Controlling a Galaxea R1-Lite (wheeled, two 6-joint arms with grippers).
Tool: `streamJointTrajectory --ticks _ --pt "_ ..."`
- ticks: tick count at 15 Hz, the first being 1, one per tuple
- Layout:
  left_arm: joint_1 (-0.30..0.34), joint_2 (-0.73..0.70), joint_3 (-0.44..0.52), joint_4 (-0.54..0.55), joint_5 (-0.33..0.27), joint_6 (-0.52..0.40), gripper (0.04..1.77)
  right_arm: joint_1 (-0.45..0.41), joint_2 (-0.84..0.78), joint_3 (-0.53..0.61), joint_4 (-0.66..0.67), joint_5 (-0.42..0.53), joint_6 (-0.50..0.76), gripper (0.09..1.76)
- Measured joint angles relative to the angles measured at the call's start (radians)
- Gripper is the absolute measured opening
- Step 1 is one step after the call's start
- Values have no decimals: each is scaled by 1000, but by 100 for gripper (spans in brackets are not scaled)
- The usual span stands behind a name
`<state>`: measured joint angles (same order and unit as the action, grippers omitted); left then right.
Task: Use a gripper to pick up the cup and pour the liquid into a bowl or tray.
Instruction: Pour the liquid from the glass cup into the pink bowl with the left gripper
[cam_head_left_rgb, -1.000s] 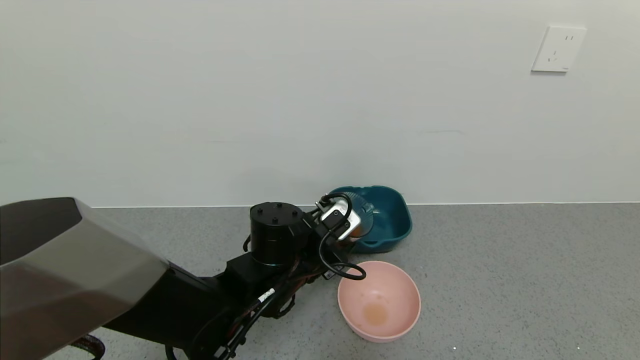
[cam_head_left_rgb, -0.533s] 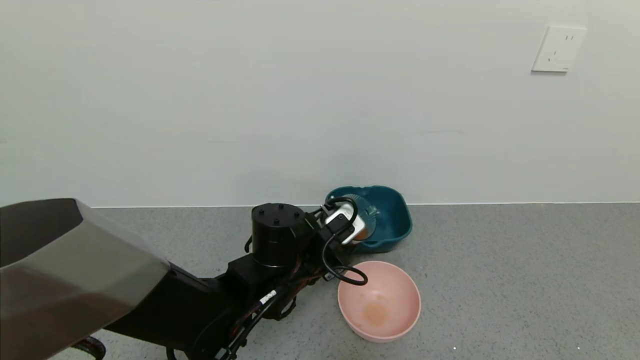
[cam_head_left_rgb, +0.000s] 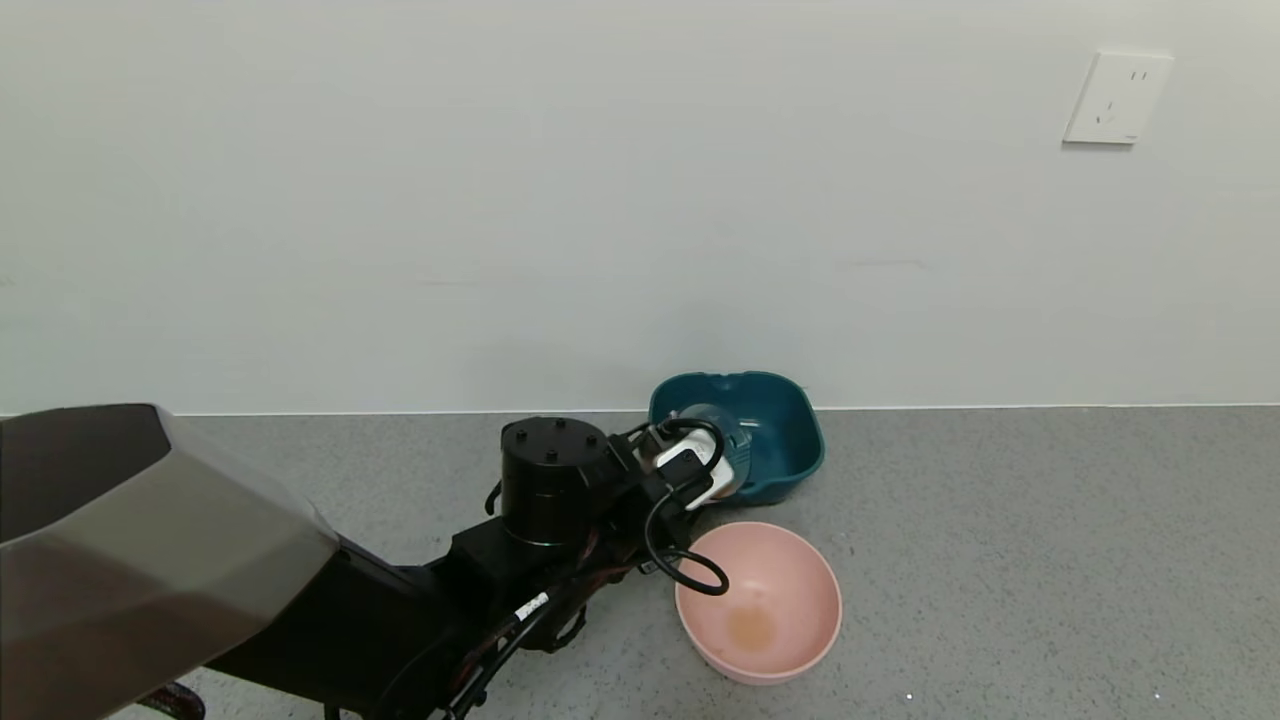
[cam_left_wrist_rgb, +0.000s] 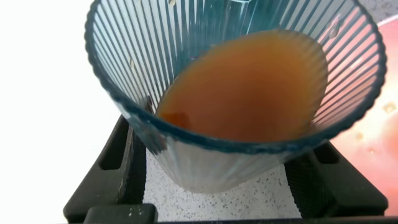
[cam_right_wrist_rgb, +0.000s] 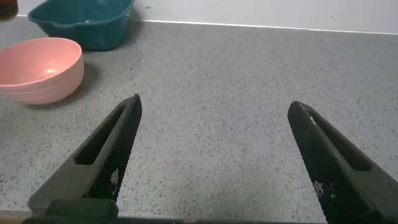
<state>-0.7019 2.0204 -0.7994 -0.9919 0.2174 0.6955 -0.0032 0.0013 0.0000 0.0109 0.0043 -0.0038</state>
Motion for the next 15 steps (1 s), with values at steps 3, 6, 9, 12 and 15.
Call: streamJointTrajectory --ticks 3,6,9,12,15 --pt "0 -1 14 -21 0 50 126 0 0 0 0 0 0 171" --pt "-1 -2 23 -27 0 88 126 0 0 0 0 0 0 171" --pt "-4 -3 23 -27 1 129 126 0 0 0 0 0 0 171" --pt "-12 -4 22 -26 9 170 126 0 0 0 0 0 0 171" --pt "-14 -4 24 -26 19 222 126 0 0 0 0 0 0 171"
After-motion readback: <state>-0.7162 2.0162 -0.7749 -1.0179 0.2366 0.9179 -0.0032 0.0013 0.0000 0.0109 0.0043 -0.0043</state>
